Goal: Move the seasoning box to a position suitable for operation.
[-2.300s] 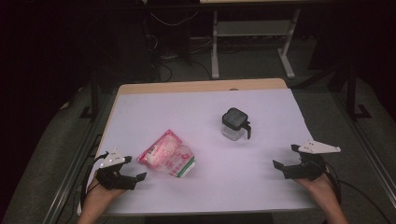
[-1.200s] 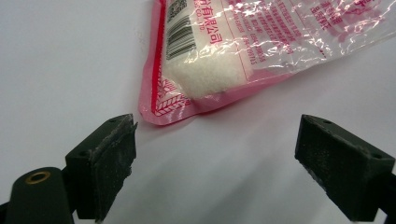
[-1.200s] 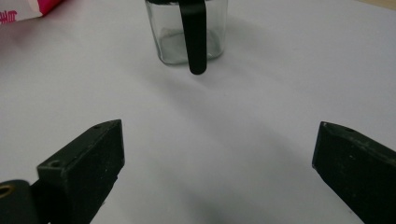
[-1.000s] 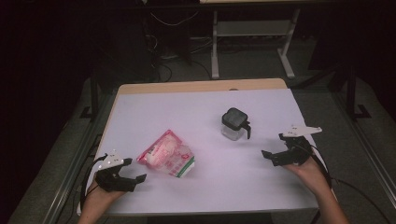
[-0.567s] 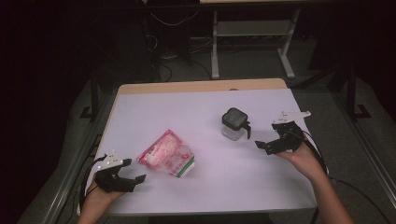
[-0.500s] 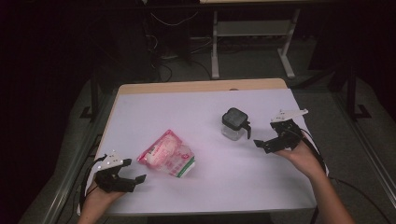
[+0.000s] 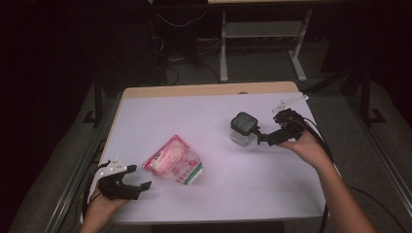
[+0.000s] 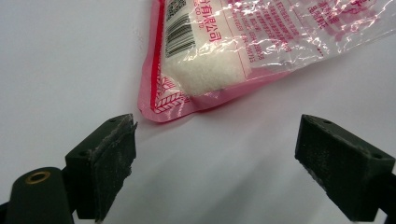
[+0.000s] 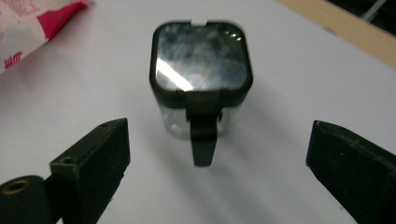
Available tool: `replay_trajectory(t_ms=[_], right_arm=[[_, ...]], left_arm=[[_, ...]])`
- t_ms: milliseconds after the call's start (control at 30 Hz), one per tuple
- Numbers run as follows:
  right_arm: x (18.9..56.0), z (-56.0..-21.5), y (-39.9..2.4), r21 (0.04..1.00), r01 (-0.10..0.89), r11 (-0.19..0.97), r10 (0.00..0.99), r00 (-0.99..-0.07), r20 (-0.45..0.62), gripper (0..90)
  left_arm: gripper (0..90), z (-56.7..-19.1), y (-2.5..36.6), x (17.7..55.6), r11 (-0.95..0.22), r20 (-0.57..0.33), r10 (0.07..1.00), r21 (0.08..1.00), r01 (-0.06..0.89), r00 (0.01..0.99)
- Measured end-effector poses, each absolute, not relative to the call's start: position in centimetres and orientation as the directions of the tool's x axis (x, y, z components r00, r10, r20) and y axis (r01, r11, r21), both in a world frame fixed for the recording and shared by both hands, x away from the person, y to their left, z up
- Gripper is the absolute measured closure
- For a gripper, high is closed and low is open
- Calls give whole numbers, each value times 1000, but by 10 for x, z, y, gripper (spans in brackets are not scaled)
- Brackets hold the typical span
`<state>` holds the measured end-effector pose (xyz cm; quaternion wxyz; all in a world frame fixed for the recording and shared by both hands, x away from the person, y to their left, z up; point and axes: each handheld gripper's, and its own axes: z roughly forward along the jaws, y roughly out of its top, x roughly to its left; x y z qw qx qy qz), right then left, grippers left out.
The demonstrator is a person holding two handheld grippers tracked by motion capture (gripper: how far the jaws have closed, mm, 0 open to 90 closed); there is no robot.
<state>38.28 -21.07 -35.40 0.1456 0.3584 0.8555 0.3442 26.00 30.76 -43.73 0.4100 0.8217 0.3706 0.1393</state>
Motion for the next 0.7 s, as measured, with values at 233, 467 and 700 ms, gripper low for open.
replay_trajectory(t_ms=[233,467,700], right_arm=[[400,-337,-203,682,516,518,711,-703,-8,59],[428,-328,-190,638,549,540,707,-707,11,62],[449,-336,-171,585,565,581,679,-733,33,74]], left_arm=[[118,-437,308,260,-388,-75,722,779,493,687],[118,-438,309,261,-384,-83,724,776,500,685],[118,-439,310,261,-386,-81,722,777,497,688]])
